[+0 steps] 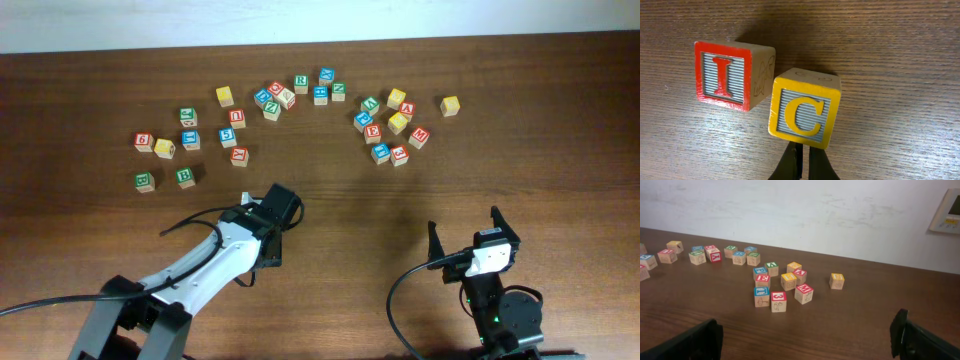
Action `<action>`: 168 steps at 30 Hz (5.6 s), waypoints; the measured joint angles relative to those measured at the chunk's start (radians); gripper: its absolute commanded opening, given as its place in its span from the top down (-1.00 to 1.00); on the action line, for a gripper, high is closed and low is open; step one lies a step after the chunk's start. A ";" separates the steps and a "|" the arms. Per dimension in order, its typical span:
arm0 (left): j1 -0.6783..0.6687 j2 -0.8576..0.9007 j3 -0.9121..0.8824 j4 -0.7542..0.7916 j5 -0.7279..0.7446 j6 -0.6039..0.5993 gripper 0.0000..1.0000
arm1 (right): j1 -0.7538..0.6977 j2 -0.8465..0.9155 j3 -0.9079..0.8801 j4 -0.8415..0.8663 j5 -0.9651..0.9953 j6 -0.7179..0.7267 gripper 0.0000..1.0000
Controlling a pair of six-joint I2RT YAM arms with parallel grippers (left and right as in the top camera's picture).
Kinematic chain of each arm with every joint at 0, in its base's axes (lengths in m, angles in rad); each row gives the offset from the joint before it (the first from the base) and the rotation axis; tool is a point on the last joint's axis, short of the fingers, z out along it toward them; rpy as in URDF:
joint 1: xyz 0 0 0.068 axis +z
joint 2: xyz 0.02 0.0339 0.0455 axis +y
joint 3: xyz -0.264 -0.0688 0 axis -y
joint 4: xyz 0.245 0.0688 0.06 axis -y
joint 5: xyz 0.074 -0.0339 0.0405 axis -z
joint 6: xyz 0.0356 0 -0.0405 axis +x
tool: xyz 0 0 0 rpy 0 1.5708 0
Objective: Spell out ICRA
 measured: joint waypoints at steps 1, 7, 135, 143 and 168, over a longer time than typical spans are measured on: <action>0.000 0.000 0.000 0.000 0.000 0.000 1.00 | 0.000 0.000 0.000 0.000 0.000 0.000 -0.97; 0.000 0.000 0.000 0.012 0.000 0.000 1.00 | 0.000 0.000 0.000 0.000 0.000 0.001 -0.97; 0.000 0.000 -0.012 0.022 -0.018 0.000 1.00 | 0.000 0.000 0.000 0.000 0.000 0.000 -0.97; 0.000 0.000 -0.012 0.026 -0.023 0.000 1.00 | 0.000 0.000 0.000 0.000 0.000 0.000 -0.96; 0.000 0.013 0.318 -0.292 0.107 0.076 1.00 | 0.000 0.000 0.000 0.000 0.000 0.000 -0.97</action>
